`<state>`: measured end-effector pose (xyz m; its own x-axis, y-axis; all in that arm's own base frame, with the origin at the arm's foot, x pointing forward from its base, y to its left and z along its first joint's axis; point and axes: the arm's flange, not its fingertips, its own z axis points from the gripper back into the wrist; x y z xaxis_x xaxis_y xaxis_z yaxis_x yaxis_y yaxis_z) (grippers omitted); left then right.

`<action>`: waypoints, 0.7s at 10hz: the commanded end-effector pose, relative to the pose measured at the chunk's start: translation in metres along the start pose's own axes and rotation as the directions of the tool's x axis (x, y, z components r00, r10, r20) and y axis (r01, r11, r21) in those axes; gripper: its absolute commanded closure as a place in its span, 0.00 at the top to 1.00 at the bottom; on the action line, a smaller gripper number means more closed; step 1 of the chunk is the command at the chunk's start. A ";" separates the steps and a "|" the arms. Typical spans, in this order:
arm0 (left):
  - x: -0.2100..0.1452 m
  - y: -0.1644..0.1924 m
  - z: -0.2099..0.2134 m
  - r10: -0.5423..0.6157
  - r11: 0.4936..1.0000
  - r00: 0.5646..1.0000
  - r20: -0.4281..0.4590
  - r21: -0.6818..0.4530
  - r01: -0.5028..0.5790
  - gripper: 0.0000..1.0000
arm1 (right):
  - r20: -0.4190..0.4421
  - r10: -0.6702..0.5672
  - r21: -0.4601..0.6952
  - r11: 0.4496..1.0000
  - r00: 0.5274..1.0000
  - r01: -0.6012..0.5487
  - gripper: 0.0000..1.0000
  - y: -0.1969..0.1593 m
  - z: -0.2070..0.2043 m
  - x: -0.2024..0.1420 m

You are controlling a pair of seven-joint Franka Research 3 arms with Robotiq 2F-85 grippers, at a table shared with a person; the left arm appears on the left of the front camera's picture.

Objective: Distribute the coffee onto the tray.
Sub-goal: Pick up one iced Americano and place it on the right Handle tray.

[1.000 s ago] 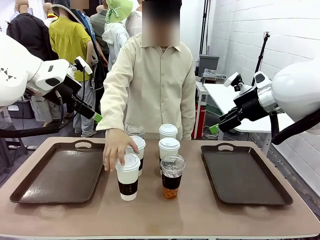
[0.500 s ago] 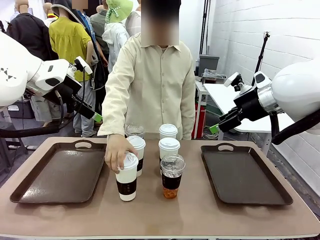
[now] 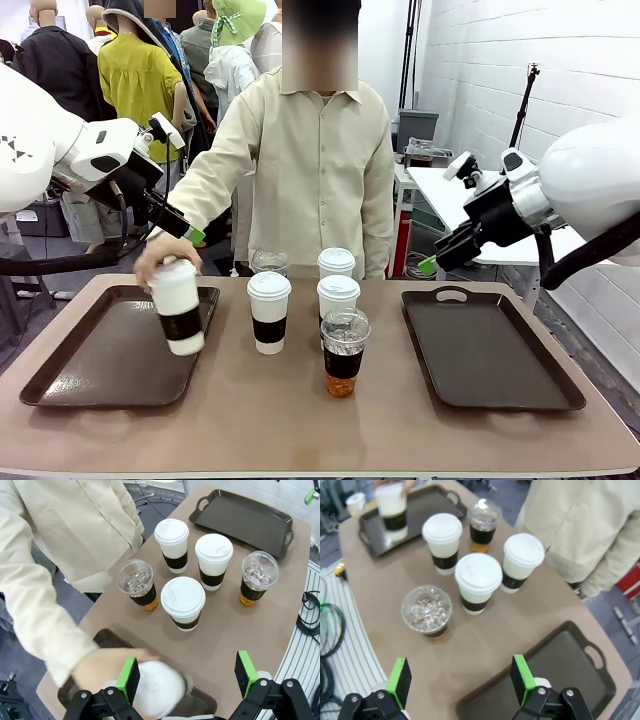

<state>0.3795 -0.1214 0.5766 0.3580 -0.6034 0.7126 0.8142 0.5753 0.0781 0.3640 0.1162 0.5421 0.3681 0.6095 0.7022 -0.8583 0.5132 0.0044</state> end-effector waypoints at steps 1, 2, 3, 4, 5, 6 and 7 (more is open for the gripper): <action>-0.001 0.001 0.000 0.003 1.000 1.000 0.001 -0.002 -0.003 1.00 | -0.115 0.049 0.072 0.997 0.992 -0.041 1.00 -0.017 -0.011 0.007; -0.001 0.001 0.000 0.003 1.000 1.000 0.001 -0.002 -0.003 1.00 | -0.200 0.077 0.104 0.993 0.977 -0.057 1.00 -0.019 -0.017 0.005; -0.001 0.001 0.000 0.003 1.000 1.000 0.001 -0.002 -0.003 1.00 | -0.245 0.104 0.130 0.989 0.964 -0.073 1.00 -0.021 -0.021 0.002; -0.001 0.001 0.000 0.003 1.000 1.000 0.001 -0.002 -0.003 1.00 | -0.292 0.140 0.153 0.983 0.946 -0.098 1.00 -0.019 -0.030 -0.007; -0.001 0.001 0.000 0.003 1.000 1.000 0.001 -0.002 -0.003 1.00 | -0.303 0.181 0.146 0.979 0.936 -0.142 1.00 -0.018 -0.041 -0.017; -0.001 0.001 0.000 0.003 1.000 1.000 0.001 -0.002 -0.003 1.00 | -0.297 0.218 0.169 0.970 0.930 -0.173 1.00 -0.017 -0.051 -0.029; -0.001 0.001 0.000 0.003 1.000 1.000 0.001 -0.002 -0.003 1.00 | -0.260 0.242 0.200 0.960 0.935 -0.193 1.00 -0.016 -0.059 -0.041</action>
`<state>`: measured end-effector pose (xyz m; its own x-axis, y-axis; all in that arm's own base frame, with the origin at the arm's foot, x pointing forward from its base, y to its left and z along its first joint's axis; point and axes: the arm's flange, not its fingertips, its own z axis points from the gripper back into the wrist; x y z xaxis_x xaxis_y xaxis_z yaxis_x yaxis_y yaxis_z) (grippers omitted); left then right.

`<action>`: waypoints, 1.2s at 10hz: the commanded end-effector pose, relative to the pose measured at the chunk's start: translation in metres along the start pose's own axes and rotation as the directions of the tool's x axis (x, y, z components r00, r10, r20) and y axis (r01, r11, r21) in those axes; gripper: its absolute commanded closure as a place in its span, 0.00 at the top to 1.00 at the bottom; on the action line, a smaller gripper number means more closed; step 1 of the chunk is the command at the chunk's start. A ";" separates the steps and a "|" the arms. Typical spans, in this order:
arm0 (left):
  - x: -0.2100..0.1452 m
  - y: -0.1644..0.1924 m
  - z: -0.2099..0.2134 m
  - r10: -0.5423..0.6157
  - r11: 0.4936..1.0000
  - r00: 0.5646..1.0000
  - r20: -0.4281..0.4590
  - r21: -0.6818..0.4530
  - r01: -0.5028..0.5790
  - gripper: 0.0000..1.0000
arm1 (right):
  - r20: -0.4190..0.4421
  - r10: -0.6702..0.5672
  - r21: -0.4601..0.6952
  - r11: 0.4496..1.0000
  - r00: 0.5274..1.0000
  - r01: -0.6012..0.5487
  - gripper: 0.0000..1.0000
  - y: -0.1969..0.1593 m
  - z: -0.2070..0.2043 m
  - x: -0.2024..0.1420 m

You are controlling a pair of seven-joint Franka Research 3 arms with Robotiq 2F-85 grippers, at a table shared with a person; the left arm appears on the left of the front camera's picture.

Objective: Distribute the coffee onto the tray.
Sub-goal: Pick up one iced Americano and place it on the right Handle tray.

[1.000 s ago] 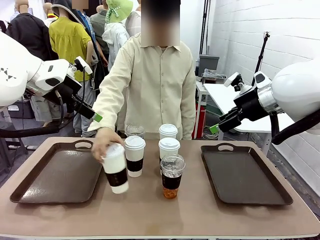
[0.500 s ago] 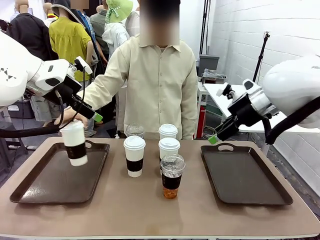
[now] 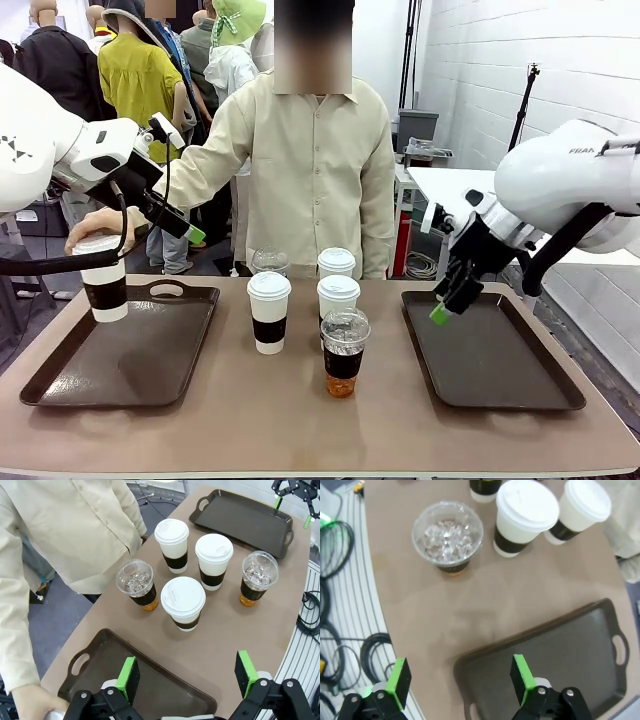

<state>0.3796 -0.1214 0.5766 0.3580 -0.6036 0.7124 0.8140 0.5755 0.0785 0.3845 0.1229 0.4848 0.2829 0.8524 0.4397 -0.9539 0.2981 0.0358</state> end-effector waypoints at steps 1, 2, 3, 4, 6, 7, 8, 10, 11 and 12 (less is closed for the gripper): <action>-0.001 0.001 0.000 0.003 1.000 1.000 0.001 -0.002 -0.003 1.00 | 0.073 0.080 0.011 0.997 0.994 -0.081 1.00 0.001 -0.023 -0.016; -0.001 0.001 0.000 0.003 1.000 1.000 0.001 -0.002 -0.003 1.00 | 0.128 0.109 0.007 0.994 0.986 -0.111 1.00 0.007 -0.035 -0.024; -0.001 0.001 0.000 0.003 1.000 1.000 0.001 -0.002 -0.003 1.00 | 0.171 0.133 -0.001 0.991 0.976 -0.135 1.00 0.010 -0.046 -0.032; -0.001 0.001 0.000 0.003 1.000 1.000 0.001 -0.002 -0.003 1.00 | 0.205 0.139 -0.013 0.990 0.969 -0.139 1.00 0.011 -0.055 -0.040; -0.001 0.001 0.000 0.003 1.000 1.000 0.001 -0.002 -0.003 1.00 | 0.277 0.151 -0.037 0.989 0.949 -0.146 1.00 0.009 -0.069 -0.053; -0.001 0.001 0.000 0.003 1.000 1.000 0.001 -0.002 -0.003 1.00 | 0.292 0.154 -0.048 0.988 0.944 -0.146 1.00 0.006 -0.071 -0.057; -0.001 0.001 0.000 0.003 1.000 1.000 0.001 -0.002 -0.003 1.00 | 0.302 0.154 -0.052 0.988 0.941 -0.145 1.00 0.006 -0.072 -0.058; -0.001 0.001 0.000 0.003 1.000 1.000 0.001 -0.002 -0.003 1.00 | 0.290 0.071 -0.081 0.995 0.954 -0.050 1.00 0.018 -0.061 -0.058; -0.001 0.001 0.000 0.003 1.000 1.000 0.001 -0.002 -0.003 1.00 | 0.287 0.132 -0.038 0.991 0.949 -0.126 1.00 -0.007 -0.058 -0.046; -0.001 0.001 0.000 0.003 1.000 1.000 0.001 -0.002 -0.003 1.00 | 0.287 0.132 -0.038 0.991 0.949 -0.126 1.00 -0.007 -0.058 -0.046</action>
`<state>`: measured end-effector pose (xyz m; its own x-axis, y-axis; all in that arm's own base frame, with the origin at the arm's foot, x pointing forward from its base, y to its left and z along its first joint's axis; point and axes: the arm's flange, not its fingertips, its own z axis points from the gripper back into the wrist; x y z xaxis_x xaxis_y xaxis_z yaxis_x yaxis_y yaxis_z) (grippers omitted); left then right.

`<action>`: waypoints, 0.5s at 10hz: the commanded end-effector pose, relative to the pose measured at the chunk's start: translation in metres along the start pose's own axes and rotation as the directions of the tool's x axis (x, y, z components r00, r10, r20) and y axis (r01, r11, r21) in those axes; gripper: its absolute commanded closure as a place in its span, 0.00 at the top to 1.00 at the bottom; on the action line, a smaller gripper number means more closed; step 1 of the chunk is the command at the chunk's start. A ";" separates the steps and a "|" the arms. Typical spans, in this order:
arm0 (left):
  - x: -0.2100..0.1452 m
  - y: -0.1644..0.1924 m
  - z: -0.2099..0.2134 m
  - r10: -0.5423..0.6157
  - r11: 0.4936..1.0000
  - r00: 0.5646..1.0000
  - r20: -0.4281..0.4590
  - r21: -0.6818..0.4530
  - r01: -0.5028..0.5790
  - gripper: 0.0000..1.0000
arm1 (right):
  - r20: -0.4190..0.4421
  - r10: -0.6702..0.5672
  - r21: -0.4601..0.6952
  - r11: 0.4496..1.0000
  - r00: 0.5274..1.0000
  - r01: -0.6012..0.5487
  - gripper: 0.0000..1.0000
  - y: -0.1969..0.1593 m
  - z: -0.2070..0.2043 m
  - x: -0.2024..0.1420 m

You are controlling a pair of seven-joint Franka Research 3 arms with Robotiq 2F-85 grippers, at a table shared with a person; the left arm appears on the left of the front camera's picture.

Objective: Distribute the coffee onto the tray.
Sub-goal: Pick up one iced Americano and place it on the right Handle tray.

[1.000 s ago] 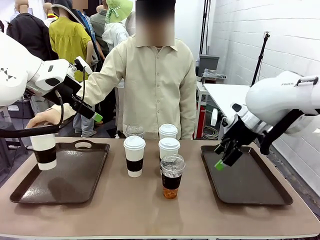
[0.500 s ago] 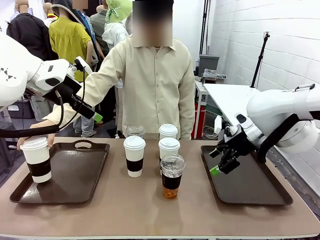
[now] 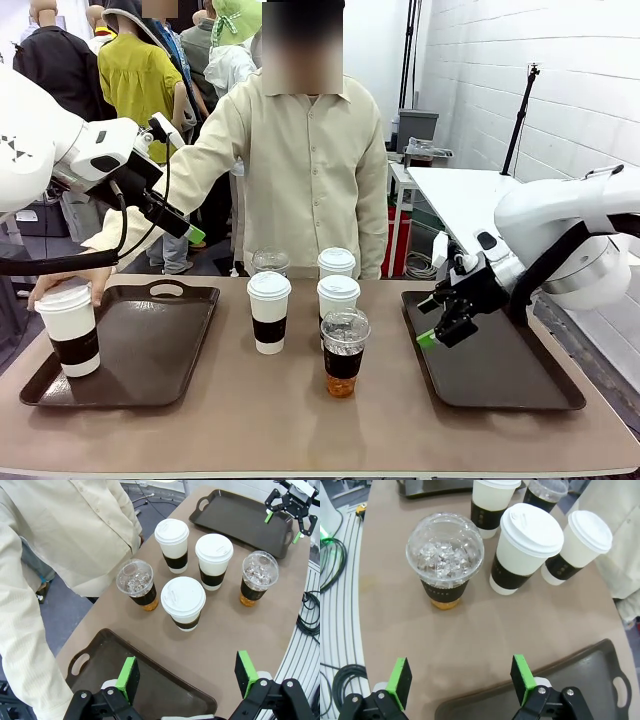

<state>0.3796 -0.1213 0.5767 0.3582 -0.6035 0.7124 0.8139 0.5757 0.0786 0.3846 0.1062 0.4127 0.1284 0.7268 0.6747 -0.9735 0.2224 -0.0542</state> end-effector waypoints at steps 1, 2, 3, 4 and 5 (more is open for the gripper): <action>-0.001 0.001 0.000 0.003 1.000 1.000 0.001 -0.003 -0.003 1.00 | 0.008 0.014 0.013 1.000 1.000 -0.014 1.00 0.000 -0.001 0.000; -0.001 0.001 0.000 0.003 1.000 1.000 0.001 -0.003 -0.003 1.00 | 0.008 0.014 0.013 1.000 1.000 -0.014 1.00 0.000 -0.001 0.000; -0.001 0.001 0.000 0.003 1.000 1.000 0.001 -0.003 -0.003 1.00 | -0.003 0.002 0.005 1.000 1.000 -0.002 1.00 0.001 0.000 0.000; -0.001 0.001 0.000 0.003 1.000 1.000 0.001 -0.003 -0.003 1.00 | 0.028 0.038 0.000 0.999 0.999 -0.038 1.00 -0.011 -0.007 -0.006; -0.001 0.001 0.000 0.003 1.000 1.000 0.001 -0.003 -0.003 1.00 | 0.048 0.057 0.012 0.998 0.997 -0.057 1.00 -0.020 -0.014 -0.014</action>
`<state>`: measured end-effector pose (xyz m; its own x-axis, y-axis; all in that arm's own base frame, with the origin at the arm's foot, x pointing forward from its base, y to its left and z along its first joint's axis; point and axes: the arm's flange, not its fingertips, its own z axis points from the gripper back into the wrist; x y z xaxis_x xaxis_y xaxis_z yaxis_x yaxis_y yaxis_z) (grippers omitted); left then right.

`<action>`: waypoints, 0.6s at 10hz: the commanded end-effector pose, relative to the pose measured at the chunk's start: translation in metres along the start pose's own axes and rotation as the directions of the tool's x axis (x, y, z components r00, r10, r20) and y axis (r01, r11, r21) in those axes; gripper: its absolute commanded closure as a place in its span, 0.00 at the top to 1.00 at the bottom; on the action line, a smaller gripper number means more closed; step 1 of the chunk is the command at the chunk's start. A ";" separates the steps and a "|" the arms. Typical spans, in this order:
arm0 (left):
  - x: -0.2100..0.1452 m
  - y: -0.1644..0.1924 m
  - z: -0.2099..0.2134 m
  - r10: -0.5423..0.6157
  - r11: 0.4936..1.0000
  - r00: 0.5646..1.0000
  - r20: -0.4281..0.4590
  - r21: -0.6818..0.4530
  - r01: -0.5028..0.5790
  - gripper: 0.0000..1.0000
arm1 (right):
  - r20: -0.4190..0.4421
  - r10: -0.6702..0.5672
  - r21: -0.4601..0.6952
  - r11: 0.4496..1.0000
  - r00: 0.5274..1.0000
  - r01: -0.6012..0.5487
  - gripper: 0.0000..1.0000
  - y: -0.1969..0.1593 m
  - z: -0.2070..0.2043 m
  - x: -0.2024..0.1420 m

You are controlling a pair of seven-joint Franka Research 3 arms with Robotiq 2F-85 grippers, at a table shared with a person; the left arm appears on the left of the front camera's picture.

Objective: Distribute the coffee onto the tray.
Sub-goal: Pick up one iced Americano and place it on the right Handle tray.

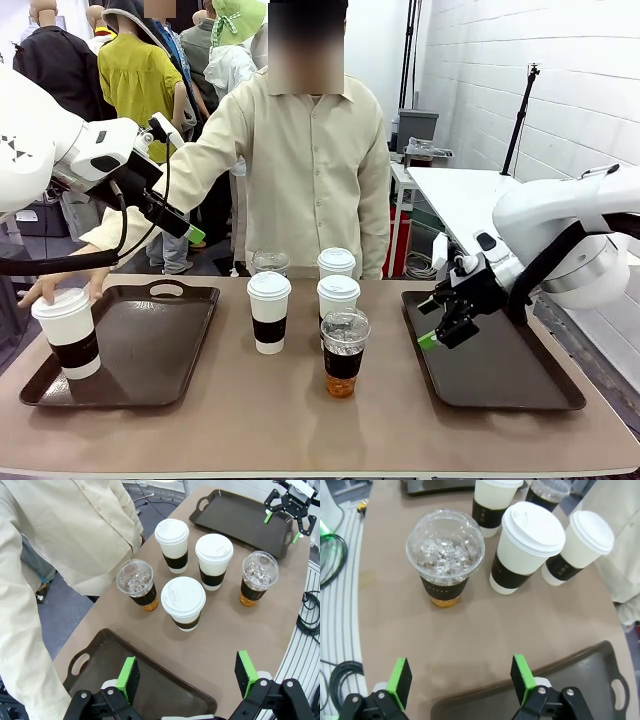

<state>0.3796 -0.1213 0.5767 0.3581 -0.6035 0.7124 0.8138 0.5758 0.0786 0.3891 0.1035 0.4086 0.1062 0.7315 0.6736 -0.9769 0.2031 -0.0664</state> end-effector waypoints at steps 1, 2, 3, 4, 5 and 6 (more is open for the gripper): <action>-0.001 0.001 -0.001 0.003 1.000 1.000 0.001 -0.003 -0.003 1.00 | 0.059 0.044 -0.001 0.999 0.997 -0.044 1.00 -0.023 -0.018 -0.017; -0.001 0.001 -0.001 0.003 1.000 1.000 0.001 -0.003 -0.003 1.00 | 0.063 0.042 0.003 0.999 0.997 -0.042 1.00 -0.030 -0.026 -0.023; -0.001 0.001 -0.001 0.003 1.000 1.000 0.001 -0.003 -0.003 1.00 | 0.077 0.052 0.015 0.998 0.996 -0.053 1.00 -0.035 -0.032 -0.028; -0.001 0.001 -0.001 0.003 1.000 1.000 0.001 -0.003 -0.003 1.00 | 0.099 0.061 0.032 0.997 0.993 -0.064 1.00 -0.040 -0.037 -0.033; -0.001 0.001 -0.001 0.003 1.000 1.000 0.001 -0.003 -0.003 1.00 | 0.128 0.066 0.052 0.996 0.990 -0.073 1.00 -0.044 -0.043 -0.036; -0.001 0.001 -0.001 0.003 1.000 1.000 0.001 -0.003 -0.003 1.00 | 0.174 0.061 0.078 0.994 0.983 -0.075 1.00 -0.047 -0.050 -0.040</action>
<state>0.3797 -0.1214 0.5768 0.3580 -0.6035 0.7124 0.8138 0.5758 0.0788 0.4300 0.0963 0.3578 0.0355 0.6640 0.7469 -0.9897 0.1269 -0.0658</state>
